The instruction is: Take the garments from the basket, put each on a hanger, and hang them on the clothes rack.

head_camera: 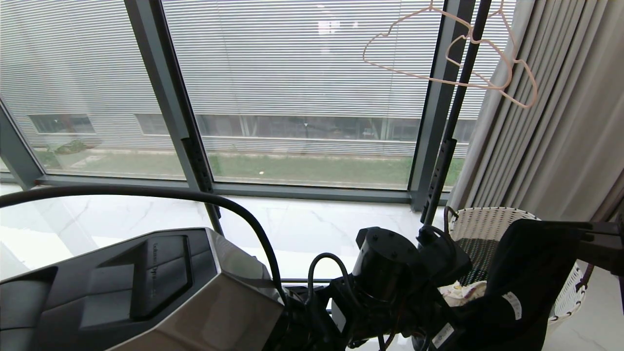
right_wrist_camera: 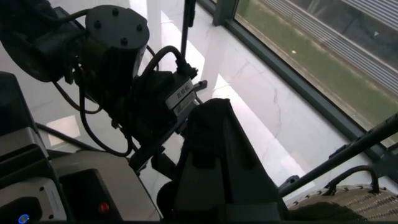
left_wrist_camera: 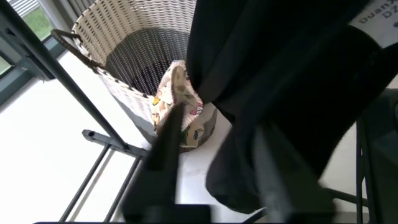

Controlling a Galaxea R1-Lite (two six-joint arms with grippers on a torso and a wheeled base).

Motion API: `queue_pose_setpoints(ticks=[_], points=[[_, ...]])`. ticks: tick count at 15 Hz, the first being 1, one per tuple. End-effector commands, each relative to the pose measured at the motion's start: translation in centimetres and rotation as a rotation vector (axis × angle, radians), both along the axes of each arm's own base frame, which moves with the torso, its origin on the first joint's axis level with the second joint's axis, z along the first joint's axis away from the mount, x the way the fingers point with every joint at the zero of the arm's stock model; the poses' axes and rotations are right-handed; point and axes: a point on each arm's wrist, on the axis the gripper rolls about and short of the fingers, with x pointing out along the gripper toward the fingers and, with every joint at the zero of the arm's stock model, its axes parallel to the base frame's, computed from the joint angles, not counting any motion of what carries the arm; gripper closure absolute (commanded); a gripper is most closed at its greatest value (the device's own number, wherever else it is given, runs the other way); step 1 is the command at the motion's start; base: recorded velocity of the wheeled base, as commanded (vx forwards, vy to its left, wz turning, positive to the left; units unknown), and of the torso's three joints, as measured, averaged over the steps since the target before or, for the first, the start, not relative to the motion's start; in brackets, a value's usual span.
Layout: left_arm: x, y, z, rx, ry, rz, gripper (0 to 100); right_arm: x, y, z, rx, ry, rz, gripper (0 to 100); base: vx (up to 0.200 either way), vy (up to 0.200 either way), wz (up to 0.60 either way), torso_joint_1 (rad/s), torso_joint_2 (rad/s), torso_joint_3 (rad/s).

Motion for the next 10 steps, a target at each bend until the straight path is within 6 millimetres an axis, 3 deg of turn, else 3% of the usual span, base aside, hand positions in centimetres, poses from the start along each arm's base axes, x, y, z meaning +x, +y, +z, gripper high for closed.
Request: queue_pose_setpoints(ticks=[1, 3, 6, 10], points=[[0.0, 0.0, 0.0, 0.002, 0.001, 0.001, 100, 0.0, 0.0, 0.0, 0.000, -0.002, 0.002, 100, 0.000, 0.000, 0.00, 0.000, 0.00, 0.000], [-0.4, 0.3, -0.4, 0.018, 0.015, -0.003, 100, 0.0, 0.0, 0.1, 0.006, -0.001, -0.001, 100, 0.000, 0.000, 0.00, 0.000, 0.00, 0.000], [-1.5, 2.3, -1.1, 0.016, 0.022, 0.004, 100, 0.3, 0.1, 0.2, 0.025, 0.020, -0.011, 100, 0.000, 0.000, 0.00, 0.000, 0.00, 0.000], [-2.1, 6.4, 0.7, -0.085, 0.027, 0.074, 100, 1.3, 0.6, 0.3, 0.044, 0.003, -0.009, 100, 0.000, 0.000, 0.00, 0.000, 0.00, 0.000]])
